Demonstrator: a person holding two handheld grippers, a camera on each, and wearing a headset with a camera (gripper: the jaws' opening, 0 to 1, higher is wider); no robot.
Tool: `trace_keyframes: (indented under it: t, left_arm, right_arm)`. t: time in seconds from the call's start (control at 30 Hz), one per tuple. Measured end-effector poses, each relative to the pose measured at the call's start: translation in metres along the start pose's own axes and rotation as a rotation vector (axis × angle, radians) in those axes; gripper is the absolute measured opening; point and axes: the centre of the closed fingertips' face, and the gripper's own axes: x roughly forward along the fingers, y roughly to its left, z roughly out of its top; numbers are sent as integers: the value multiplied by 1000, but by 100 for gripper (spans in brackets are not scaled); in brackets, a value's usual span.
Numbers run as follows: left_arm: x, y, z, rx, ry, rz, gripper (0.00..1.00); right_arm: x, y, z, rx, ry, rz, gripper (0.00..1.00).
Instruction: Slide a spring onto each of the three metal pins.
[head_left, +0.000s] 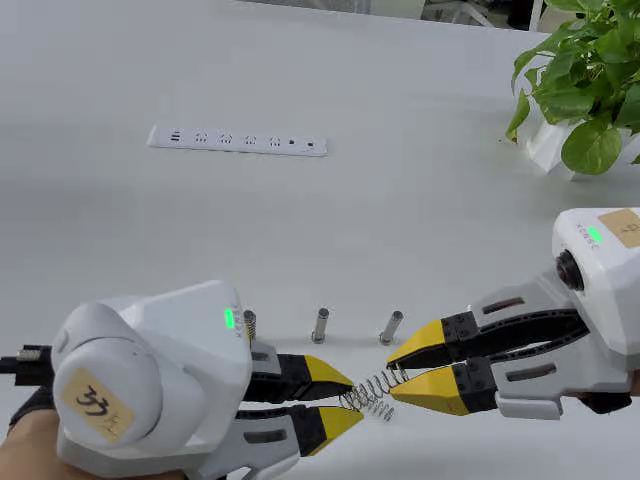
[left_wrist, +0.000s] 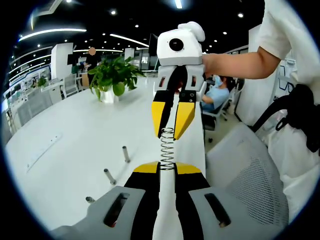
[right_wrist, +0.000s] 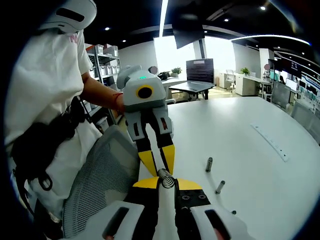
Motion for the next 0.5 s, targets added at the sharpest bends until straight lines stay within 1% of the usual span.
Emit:
trace_keyframes:
  t: [0.17,0.5]
  left_arm:
    - [0,0,-1,2,-1,1,6]
    - [0,-1,-1,2,-1,-3,6]
  right_arm:
    - [1,2,5,-17,4,6,6]
    - [3,3,9,-35,17,13,6]
